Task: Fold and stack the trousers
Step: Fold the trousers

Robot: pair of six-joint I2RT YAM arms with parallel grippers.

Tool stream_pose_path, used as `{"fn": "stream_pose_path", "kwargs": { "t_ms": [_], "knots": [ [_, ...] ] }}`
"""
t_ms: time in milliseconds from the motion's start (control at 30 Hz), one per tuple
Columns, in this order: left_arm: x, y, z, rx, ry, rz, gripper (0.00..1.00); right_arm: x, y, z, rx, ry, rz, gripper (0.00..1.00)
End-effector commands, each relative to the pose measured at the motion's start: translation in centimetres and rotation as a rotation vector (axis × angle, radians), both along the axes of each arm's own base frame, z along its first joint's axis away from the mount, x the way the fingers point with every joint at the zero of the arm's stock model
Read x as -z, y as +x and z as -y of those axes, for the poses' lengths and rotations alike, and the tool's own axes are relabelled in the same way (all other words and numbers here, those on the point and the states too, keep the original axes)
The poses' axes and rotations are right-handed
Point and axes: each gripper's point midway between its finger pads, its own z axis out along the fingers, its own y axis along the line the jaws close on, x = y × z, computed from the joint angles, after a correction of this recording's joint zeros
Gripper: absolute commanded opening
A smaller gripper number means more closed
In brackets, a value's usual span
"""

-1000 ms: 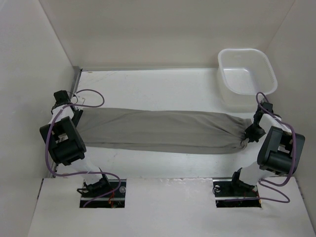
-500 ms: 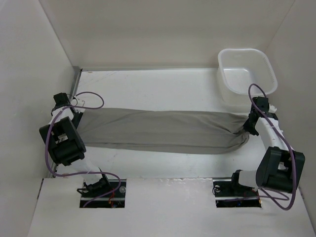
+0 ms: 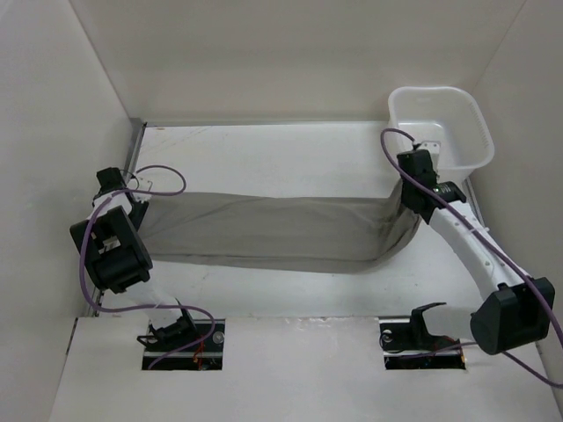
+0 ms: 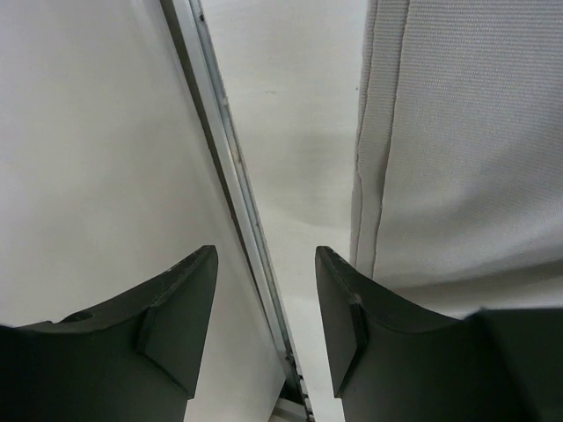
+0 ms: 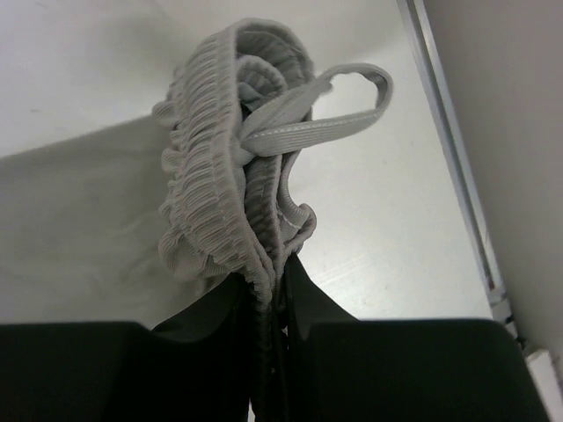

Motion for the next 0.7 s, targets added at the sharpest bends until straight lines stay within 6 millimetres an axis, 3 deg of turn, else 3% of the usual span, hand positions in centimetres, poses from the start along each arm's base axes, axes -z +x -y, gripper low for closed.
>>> {"fn": "stream_pose_path", "kwargs": {
  "t_ms": [0,133,367,500,667],
  "knots": [
    [0.6,0.9,0.2,0.008,-0.011,0.018,0.46,-5.1,1.6,-1.9,-0.052,-0.102,0.103,0.0],
    [1.1,1.1,1.0,0.025,-0.022,0.012,0.43,-6.5,3.5,-7.6,-0.165,-0.084,0.135,0.0],
    [1.5,1.3,1.8,0.044,-0.042,0.013,0.38,-5.7,5.4,-18.2,-0.297,-0.015,0.133,0.0],
    [1.8,1.5,2.5,0.062,-0.053,0.01,0.37,-4.8,5.5,-22.5,-0.346,0.021,0.126,0.0],
    [1.9,1.5,2.7,0.068,-0.064,0.015,0.37,-5.4,5.2,-26.8,-0.422,0.044,0.135,0.0]
  ]
}}
